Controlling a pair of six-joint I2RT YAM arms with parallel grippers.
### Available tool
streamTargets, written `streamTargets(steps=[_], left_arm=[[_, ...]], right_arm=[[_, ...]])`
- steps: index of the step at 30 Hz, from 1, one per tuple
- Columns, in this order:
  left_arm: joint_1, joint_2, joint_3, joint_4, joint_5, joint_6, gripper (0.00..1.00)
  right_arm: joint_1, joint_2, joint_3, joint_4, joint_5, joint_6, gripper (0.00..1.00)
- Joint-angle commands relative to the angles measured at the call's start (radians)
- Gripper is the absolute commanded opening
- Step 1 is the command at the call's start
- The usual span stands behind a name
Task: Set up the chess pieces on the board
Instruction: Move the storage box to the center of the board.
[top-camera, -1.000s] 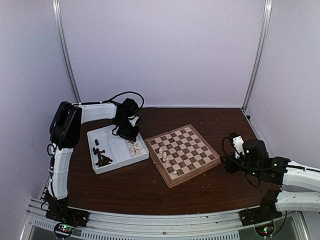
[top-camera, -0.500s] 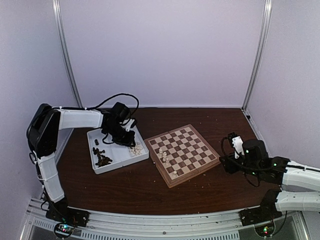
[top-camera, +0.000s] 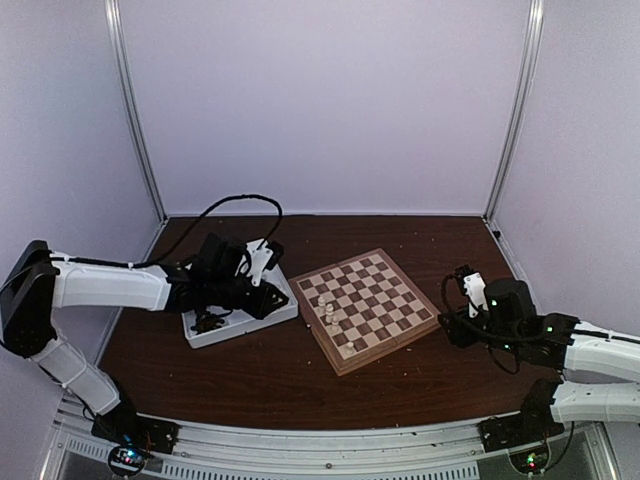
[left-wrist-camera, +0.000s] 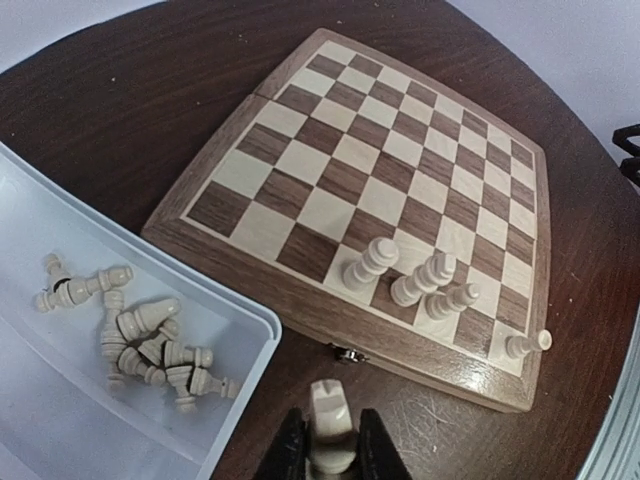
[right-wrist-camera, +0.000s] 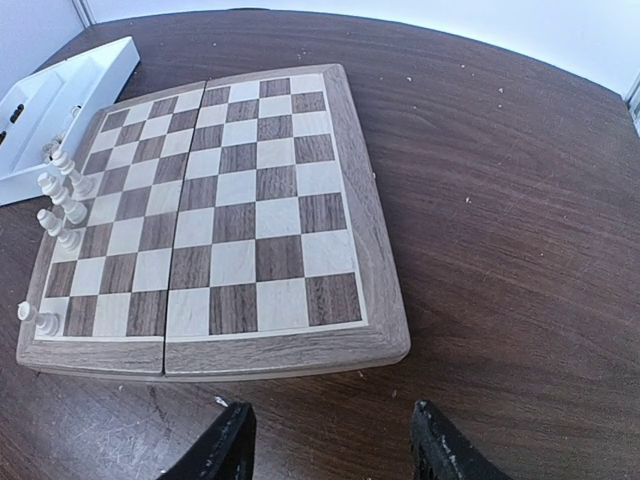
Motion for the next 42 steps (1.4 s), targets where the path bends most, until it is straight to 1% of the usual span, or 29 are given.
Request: streamTargets(steps=[1,3,5,10,13,17,21,23,26,29,32,35,36,38,42], left_arm=[[-0.009,-0.044,-0.127,0.330,-0.074,-0.017,0.06],[-0.009,-0.029,-0.142,0.387,-0.077,-0.015,0.04],[-0.011,0.001,-0.121,0.399,-0.069,0.001,0.00],[-0.022,0.087,-0.079,0.448,0.002,0.022,0.00],[-0.045,0.109,-0.080,0.460,0.006,0.028,0.00],[-0.068,0.118,-0.112,0.450,0.015,0.014,0.00],[-0.072,0.119,-0.193,0.471,-0.008,-0.021,0.00],[-0.072,0.118,-0.226,0.458,-0.066,-0.047,0.00],[-0.064,0.117,-0.245,0.391,-0.175,-0.068,0.00],[-0.039,0.108,-0.250,0.318,-0.257,-0.099,0.00],[-0.010,0.066,-0.274,0.284,-0.340,-0.124,0.00],[0.015,0.006,-0.308,0.231,-0.493,-0.173,0.00],[0.031,-0.012,-0.321,0.225,-0.512,-0.188,0.00],[0.064,-0.038,-0.346,0.244,-0.474,-0.187,0.00],[0.071,-0.055,-0.328,0.212,-0.451,-0.156,0.00]], right_arm=[[0.004,-0.002,0.018,0.016,-0.005,-0.012,0.54],[0.005,-0.002,0.018,0.016,-0.006,-0.013,0.54],[0.005,-0.002,0.018,0.017,-0.005,-0.013,0.54],[0.005,-0.004,0.018,0.016,-0.003,-0.012,0.54],[0.005,-0.008,0.017,0.015,-0.001,-0.011,0.54],[0.005,-0.012,0.015,0.016,-0.001,-0.012,0.54],[0.005,-0.010,0.016,0.017,-0.005,-0.013,0.54],[0.005,-0.007,0.017,0.017,-0.006,-0.013,0.54],[0.005,-0.009,0.015,0.017,-0.007,-0.013,0.54],[0.005,-0.012,0.014,0.017,-0.006,-0.013,0.54],[0.004,-0.015,0.014,0.016,-0.006,-0.013,0.54],[0.005,-0.018,0.013,0.017,-0.006,-0.013,0.54],[0.005,-0.019,0.012,0.016,-0.007,-0.013,0.54],[0.005,-0.022,0.011,0.017,-0.006,-0.013,0.54],[0.005,-0.022,0.011,0.018,-0.009,-0.015,0.54]])
